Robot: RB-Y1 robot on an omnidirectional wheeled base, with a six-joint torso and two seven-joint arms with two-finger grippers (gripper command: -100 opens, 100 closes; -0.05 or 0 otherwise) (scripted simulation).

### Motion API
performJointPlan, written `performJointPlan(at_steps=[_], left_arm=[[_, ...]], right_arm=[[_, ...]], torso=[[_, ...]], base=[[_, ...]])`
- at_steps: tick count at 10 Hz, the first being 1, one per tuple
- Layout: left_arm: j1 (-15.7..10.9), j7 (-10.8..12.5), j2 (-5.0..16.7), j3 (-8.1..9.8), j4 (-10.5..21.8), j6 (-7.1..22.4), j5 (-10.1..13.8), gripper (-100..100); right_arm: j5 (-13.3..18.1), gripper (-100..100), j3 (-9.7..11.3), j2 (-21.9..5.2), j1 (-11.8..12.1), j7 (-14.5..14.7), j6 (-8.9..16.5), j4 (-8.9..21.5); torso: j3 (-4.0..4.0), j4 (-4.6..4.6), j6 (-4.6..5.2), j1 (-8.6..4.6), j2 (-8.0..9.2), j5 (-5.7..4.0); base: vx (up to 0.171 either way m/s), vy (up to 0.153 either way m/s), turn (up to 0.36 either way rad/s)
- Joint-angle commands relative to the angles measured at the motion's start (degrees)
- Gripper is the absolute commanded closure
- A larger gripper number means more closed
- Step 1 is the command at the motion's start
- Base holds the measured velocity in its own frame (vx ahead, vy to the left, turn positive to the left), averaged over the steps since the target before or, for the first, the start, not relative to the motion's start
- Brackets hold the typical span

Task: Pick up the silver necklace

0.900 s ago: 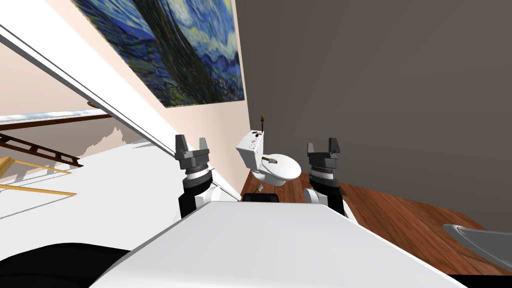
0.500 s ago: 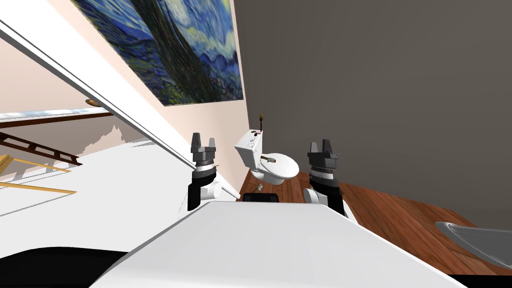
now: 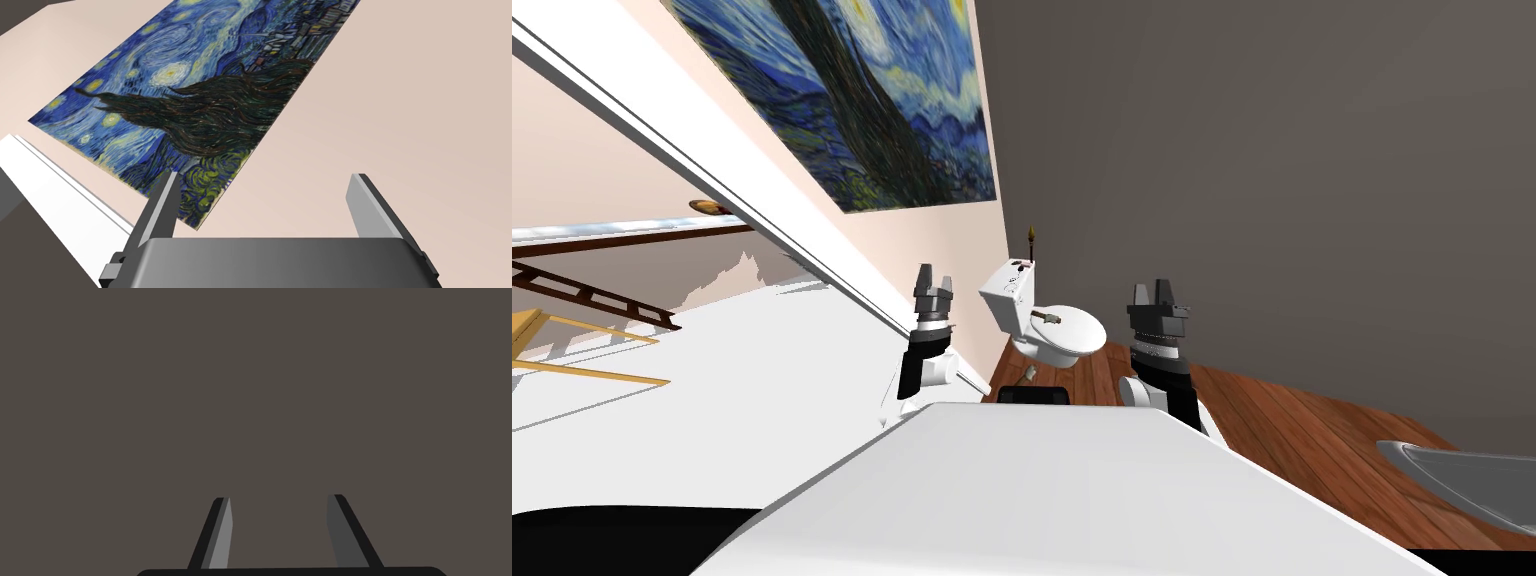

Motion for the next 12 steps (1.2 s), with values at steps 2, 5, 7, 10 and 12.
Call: performJointPlan(at_steps=[2, 5, 7, 10, 12], left_arm=[[-3.4, -0.1, 0.4, 0.38, 3.0, 4.0, -0.4, -100], [-8.6, 0.0, 1.3, 1.23, 8.1, 9.1, -0.9, -100], [-12.2, 0.1, 1.7, 1.67, 10.8, 12.9, -1.2, -100], [-16.0, 0.1, 2.1, 2.11, 14.6, 17.8, -1.5, -100], [-18.9, 0.3, 2.5, 2.55, 17.3, 20.8, -1.7, -100]], right_arm=[[0.0, 0, 0.0, 0.0, 0.0, 0.0, 0.0, 0.0], [0.0, 0, 0.0, 0.0, 0.0, 0.0, 0.0, 0.0], [0.0, 0, 0.0, 0.0, 0.0, 0.0, 0.0, 0.0], [0.0, 0, 0.0, 0.0, 0.0, 0.0, 0.0, 0.0], [0.0, 0, 0.0, 0.0, 0.0, 0.0, 0.0, 0.0]], torso=[[0.01, 0.0, 0.0, -0.06, 0.03, -0.01], [0.0, 0.0, 0.0, -0.03, 0.0, -0.01], [-0.02, -0.01, 0.0, 0.0, -0.03, 0.0], [0.0, 0.0, 0.0, -0.07, 0.01, -0.01], [-0.03, -0.01, -0.01, 0.07, -0.05, 0.01]], base=[[-0.037, -0.058, 0.005], [-0.031, -0.052, 0.006], [-0.033, -0.05, 0.007], [-0.033, -0.054, 0.007], [-0.014, -0.025, 0.007]])
